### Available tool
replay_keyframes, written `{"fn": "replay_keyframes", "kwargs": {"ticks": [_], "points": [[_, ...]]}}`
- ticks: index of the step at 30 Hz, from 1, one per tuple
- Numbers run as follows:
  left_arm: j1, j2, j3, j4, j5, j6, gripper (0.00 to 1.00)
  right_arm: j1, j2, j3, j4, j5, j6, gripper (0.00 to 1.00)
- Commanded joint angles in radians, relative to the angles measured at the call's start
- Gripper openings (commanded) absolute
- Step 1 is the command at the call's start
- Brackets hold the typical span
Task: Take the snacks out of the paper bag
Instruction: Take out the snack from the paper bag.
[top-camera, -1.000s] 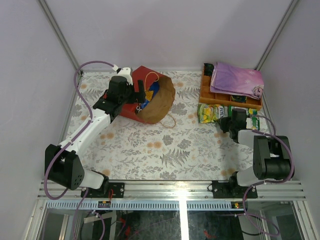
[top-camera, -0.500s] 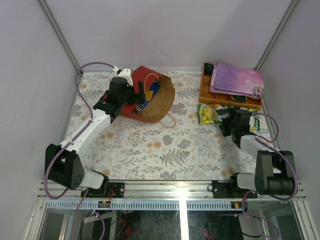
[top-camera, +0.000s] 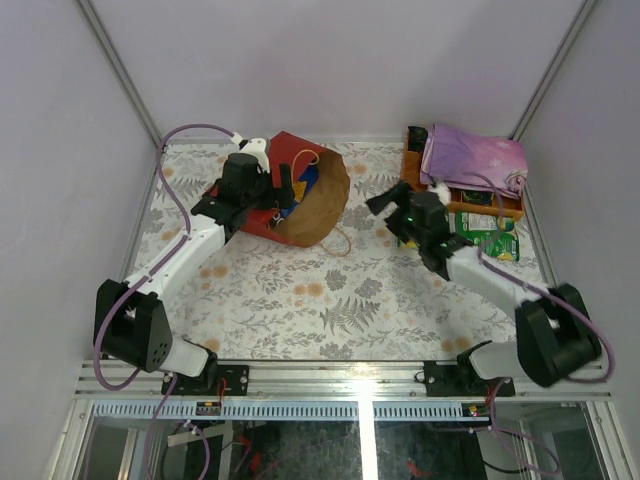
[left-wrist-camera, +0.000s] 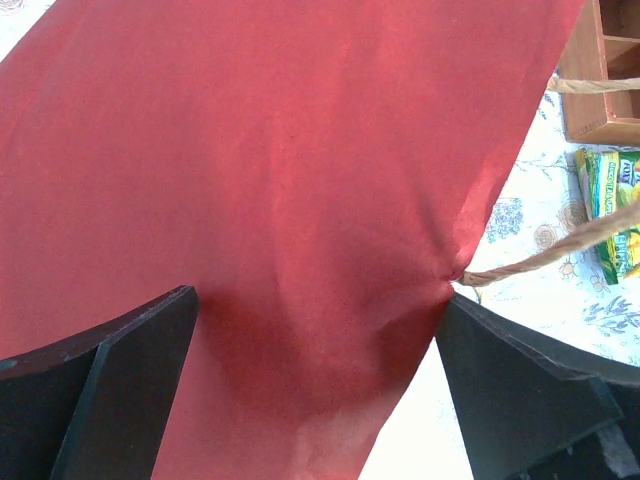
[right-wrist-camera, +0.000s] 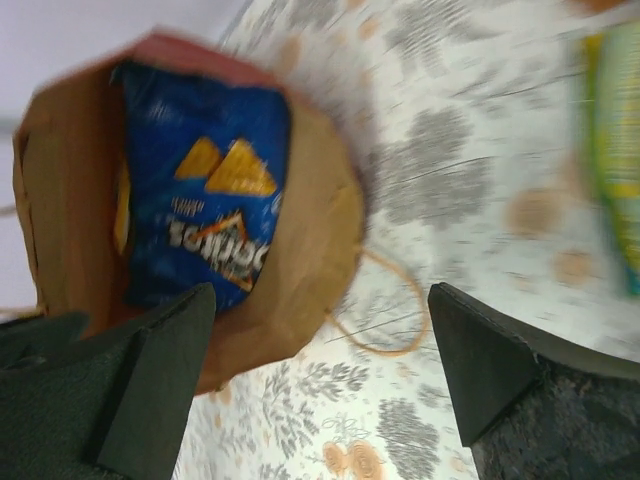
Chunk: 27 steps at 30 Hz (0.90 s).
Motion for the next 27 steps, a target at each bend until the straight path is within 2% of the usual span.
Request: {"fn": "replay_keyframes", "kwargs": {"ticks": [1,6,11,12,14,19,27], "points": [[0.003,-0.013,0.008,0.046,0.023,-0.014,1.0,0.126,0.25,0.2,0.143,-0.127,-0.115,0.95],[0.003,-0.051,-0.012,0.044,-0.011,-0.006,1.0,0.15,0.551,0.318,0.387,-0.263,0.028,0.88],[0.005,-0.061,-0.021,0.051,-0.023,-0.002,1.0,0.154,0.746,0.47,0.474,-0.271,0.067,0.88],[0.005,-0.052,-0.019,0.05,-0.026,0.001,1.0,0.155,0.852,0.58,0.512,-0.304,0.082,0.88],[0.005,-0.044,-0.017,0.049,-0.027,0.003,1.0,0.155,0.912,0.642,0.537,-0.327,0.098,0.88],[0.007,-0.036,-0.018,0.048,-0.028,0.005,1.0,0.169,1.022,0.775,0.462,-0.307,0.107,0.84],[0.008,-0.035,-0.018,0.051,-0.015,0.002,1.0,0.197,1.07,0.835,0.302,-0.156,0.134,0.8]]}}
